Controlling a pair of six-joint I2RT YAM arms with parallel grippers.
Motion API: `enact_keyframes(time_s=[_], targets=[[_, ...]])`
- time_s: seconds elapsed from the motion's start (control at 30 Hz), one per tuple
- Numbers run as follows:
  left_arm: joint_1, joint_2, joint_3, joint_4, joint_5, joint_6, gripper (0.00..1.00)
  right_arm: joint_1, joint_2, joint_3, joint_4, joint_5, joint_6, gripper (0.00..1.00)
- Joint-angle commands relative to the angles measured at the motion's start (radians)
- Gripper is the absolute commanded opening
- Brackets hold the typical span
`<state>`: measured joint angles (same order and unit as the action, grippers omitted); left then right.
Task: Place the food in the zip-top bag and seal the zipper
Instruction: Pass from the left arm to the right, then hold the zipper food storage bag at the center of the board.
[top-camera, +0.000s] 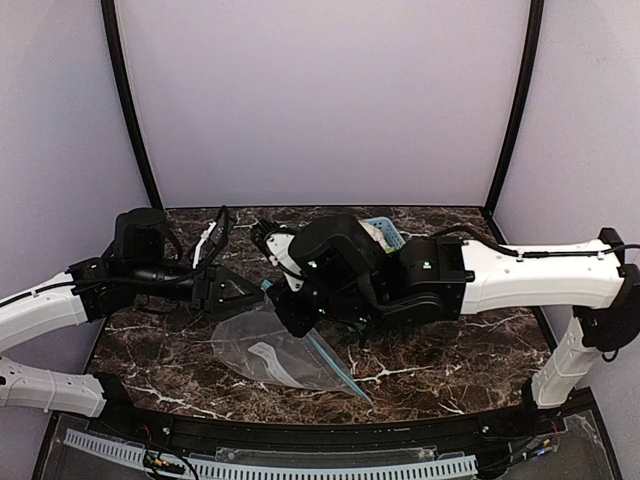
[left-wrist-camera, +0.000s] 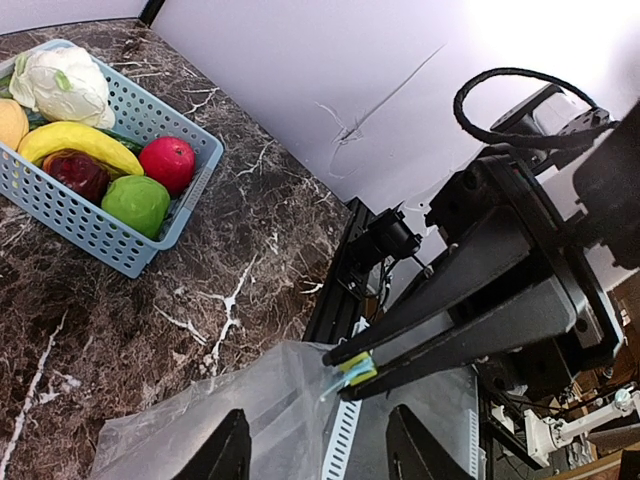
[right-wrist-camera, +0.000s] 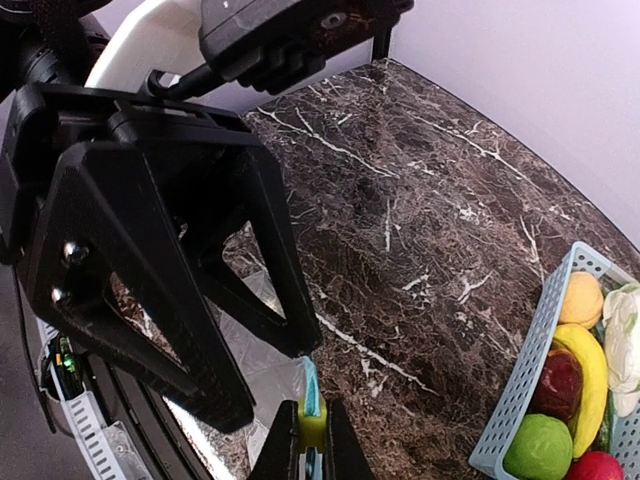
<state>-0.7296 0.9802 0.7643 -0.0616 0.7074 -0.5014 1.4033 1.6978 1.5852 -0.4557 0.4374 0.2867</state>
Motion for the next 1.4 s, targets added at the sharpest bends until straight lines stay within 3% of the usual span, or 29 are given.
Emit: enact_keyframes(time_s=[0.0, 0.33, 0.63, 0.77, 0.97, 1.1, 1.37], targets=[[-0.005, -0.033, 0.004, -0.004, -0.006, 0.020, 0.47, -0.028, -0.098, -0.085, 0.133, -0.132, 0.021, 0.00], [-0.005, -0.005, 0.026, 0.028, 0.042, 0.013, 0.46, -0.091, -0.188, -0.208, 0.227, -0.297, 0.059, 0.00], [-0.004, 0.045, 0.069, 0.056, 0.100, 0.015, 0.54, -0.101, -0.181, -0.217, 0.230, -0.343, 0.074, 0.00], [-0.004, 0.051, 0.067, 0.087, 0.108, 0.004, 0.38, -0.104, -0.180, -0.216, 0.232, -0.346, 0.078, 0.00], [-0.005, 0.049, 0.060, 0.100, 0.115, -0.004, 0.27, -0.107, -0.175, -0.215, 0.232, -0.358, 0.083, 0.00], [-0.004, 0.048, 0.057, 0.109, 0.113, -0.010, 0.26, -0.109, -0.169, -0.213, 0.231, -0.365, 0.085, 0.00], [-0.005, 0.052, 0.054, 0.135, 0.122, -0.021, 0.07, -0.110, -0.165, -0.212, 0.230, -0.370, 0.088, 0.00]])
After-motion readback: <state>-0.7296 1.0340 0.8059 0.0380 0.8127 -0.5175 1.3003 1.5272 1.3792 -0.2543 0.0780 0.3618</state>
